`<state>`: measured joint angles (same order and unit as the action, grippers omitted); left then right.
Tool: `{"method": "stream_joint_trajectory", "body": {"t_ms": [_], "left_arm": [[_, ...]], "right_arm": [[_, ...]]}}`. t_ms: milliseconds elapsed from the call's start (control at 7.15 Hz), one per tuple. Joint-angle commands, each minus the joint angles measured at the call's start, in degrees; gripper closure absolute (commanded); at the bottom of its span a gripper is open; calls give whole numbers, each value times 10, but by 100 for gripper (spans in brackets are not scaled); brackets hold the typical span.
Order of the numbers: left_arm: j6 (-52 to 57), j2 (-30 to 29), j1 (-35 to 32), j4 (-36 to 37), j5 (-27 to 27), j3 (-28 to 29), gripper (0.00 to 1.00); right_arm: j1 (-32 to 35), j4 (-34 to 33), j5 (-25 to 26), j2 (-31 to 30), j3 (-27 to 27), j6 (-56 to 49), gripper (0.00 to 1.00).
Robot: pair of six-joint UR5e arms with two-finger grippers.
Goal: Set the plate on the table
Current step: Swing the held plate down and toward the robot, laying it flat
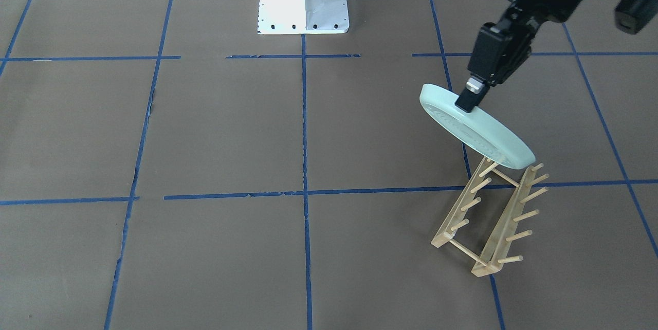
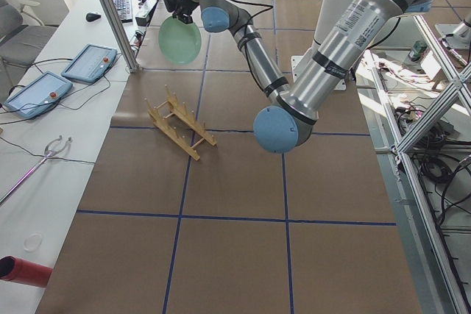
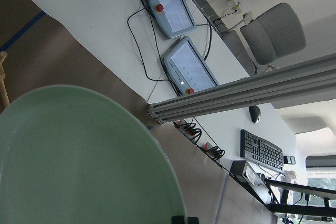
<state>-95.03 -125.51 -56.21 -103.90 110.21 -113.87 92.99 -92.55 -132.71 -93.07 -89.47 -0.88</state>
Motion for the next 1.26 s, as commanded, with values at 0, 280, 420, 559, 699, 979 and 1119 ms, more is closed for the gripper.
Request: {"method": "stream_joint_trajectory", "body": {"t_ms": [0, 280, 420, 559, 699, 979, 1119], "left_arm": [[102, -10, 149, 126, -150, -18, 100], [225, -11, 226, 174, -219, -2, 100], [245, -11, 245, 176, -234, 14, 100], [279, -9, 260, 176, -236, 35, 100], [309, -10, 283, 174, -257, 68, 100], [376, 3, 322, 177, -294, 89, 100], [398, 9, 340, 177, -320, 103, 100]], "right_arm": [[0, 0, 0, 0, 0, 0, 0], [0, 0, 0, 0, 0, 0, 0], [0, 0, 0, 0, 0, 0, 0], [0, 0, 0, 0, 0, 0, 0], [0, 0, 0, 0, 0, 0, 0], [0, 0, 0, 0, 0, 0, 0], [0, 0, 0, 0, 0, 0, 0]]}}
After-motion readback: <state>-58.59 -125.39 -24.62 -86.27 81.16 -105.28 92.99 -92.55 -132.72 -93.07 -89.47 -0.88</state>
